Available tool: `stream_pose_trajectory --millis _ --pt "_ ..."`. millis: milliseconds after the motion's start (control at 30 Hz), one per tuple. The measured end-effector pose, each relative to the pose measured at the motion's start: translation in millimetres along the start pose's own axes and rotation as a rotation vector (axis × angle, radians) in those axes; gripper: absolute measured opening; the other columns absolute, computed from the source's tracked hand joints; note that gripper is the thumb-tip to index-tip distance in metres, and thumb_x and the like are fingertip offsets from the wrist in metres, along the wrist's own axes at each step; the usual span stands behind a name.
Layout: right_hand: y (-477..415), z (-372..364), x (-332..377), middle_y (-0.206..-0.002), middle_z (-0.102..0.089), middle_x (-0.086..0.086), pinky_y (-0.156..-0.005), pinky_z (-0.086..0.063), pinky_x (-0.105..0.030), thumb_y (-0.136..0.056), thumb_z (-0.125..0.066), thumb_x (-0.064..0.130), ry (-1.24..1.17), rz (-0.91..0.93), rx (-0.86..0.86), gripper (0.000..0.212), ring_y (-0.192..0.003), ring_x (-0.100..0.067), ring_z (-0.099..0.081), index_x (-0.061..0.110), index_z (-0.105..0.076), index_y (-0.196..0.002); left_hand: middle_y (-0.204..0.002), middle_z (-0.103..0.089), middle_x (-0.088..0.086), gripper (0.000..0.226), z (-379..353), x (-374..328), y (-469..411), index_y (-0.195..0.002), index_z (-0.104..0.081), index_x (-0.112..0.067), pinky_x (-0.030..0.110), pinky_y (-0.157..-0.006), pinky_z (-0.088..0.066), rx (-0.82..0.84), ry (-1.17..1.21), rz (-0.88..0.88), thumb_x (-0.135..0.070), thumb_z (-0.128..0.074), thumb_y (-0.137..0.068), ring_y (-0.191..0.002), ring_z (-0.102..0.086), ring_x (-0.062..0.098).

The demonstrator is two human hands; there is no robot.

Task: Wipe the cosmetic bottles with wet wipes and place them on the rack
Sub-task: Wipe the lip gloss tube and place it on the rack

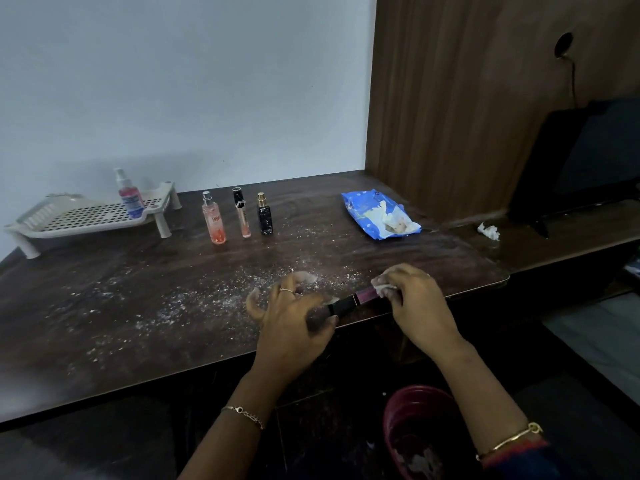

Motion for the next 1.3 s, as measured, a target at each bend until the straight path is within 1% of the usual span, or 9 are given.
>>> stream_pose_trajectory --millis 100,167,267,367,433,567,700,833,1300 --pt "5 0 -1 -0.09 -0.065 0.009 -0.078 -0.046 -0.021 -0.075 -0.061 -0.007 0.044 0.009 -0.013 0.028 -0.084 -0.014 -0.061 0.017 -0.073 -0.085 -0.123 -0.042 -0.014 0.037 1 1 0 -0.098 -0.067 -0.035 0.051 -0.106 -0.029 0.011 0.025 0.019 -0.062 -0.059 -0.072 -0.115 -0.036 0.008" --pt "7 3 0 -0.089 -0.065 0.01 -0.074 -0.046 -0.02 -0.076 -0.061 -0.006 0.058 0.004 -0.018 0.027 -0.083 -0.012 -0.06 0.017 -0.072 -0.083 -0.131 -0.043 -0.007 0.042 -1 0 -1 -0.1 -0.068 -0.035 0.037 -0.104 -0.026 0.062 -0.019 0.079 -0.066 -0.06 -0.073 -0.124 -0.032 0.013" --pt "11 6 -1 -0.088 -0.064 0.011 -0.074 -0.043 -0.017 -0.075 -0.062 -0.006 0.055 -0.002 0.005 0.027 -0.083 -0.009 -0.059 0.017 -0.073 -0.082 -0.14 -0.043 -0.001 0.035 -5 -1 -3 -0.09 -0.07 -0.032 0.04 -0.107 -0.022 0.116 -0.073 0.11 -0.062 -0.06 -0.075 -0.133 -0.026 0.018" --pt "11 9 -6 -0.087 -0.065 0.009 -0.073 -0.042 -0.017 -0.074 -0.062 -0.009 0.083 -0.039 -0.003 0.027 -0.082 -0.012 -0.06 0.016 -0.072 -0.08 -0.117 -0.051 -0.012 0.034 -6 0 -4 -0.079 -0.069 -0.031 0.049 -0.102 -0.033 0.077 -0.042 0.056 -0.064 -0.06 -0.073 -0.114 -0.037 0.012" --pt "8 8 -3 -0.086 -0.066 0.006 -0.07 -0.044 -0.02 -0.073 -0.061 -0.008 0.116 -0.059 -0.024 0.028 -0.081 -0.016 -0.06 0.016 -0.072 -0.081 -0.103 -0.049 -0.018 0.032 -5 0 -4 -0.077 -0.069 -0.031 0.043 -0.094 -0.038 0.057 -0.016 0.051 -0.062 -0.062 -0.072 -0.103 -0.038 0.008" --pt "14 -17 45 -0.092 -0.064 -0.003 -0.072 -0.052 -0.035 -0.077 -0.052 0.001 0.216 0.105 0.105 0.024 -0.088 -0.024 -0.059 0.015 -0.068 -0.089 -0.092 -0.048 -0.016 0.025 -5 -2 -6 -0.077 -0.07 -0.027 0.03 -0.077 -0.031 0.05 -0.044 0.073 -0.051 -0.067 -0.074 -0.094 -0.038 0.01" --pt "27 -30 74 -0.083 -0.062 -0.002 -0.054 -0.052 -0.029 -0.071 -0.056 0.005 0.269 0.183 0.13 0.015 -0.076 -0.022 -0.062 0.015 -0.062 -0.08 -0.088 -0.048 -0.014 0.011 -5 -1 -7 -0.07 -0.068 -0.021 0.028 -0.075 -0.03 0.05 -0.016 0.083 -0.03 -0.064 -0.074 -0.092 -0.044 0.015" --pt "18 -23 52 -0.09 -0.064 -0.001 -0.07 -0.054 -0.034 -0.075 -0.028 0.018 0.2 0.167 0.137 0.039 -0.086 -0.023 -0.059 0.016 -0.065 -0.086 -0.091 -0.053 -0.011 0.019 -5 0 -6 -0.074 -0.07 -0.026 0.027 -0.075 -0.028 0.024 -0.021 0.06 -0.045 -0.071 -0.073 -0.091 -0.042 0.013" --pt "-7 -7 35 -0.093 -0.061 -0.007 -0.073 -0.049 -0.036 -0.08 -0.05 -0.001 0.338 0.043 0.094 0.021 -0.09 -0.028 -0.057 0.011 -0.066 -0.086 -0.092 -0.048 -0.017 0.026 -7 2 -5 -0.073 -0.067 -0.029 0.039 -0.086 -0.041 0.051 0.001 0.088 -0.056 -0.068 -0.071 -0.094 -0.043 0.01"
Point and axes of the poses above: each hand's wrist, its own y-axis away from the middle knuckle, its own z-axis out of the back of the hand, x = y × z, the point moved 5 cm from there along -y, towards the middle knuckle
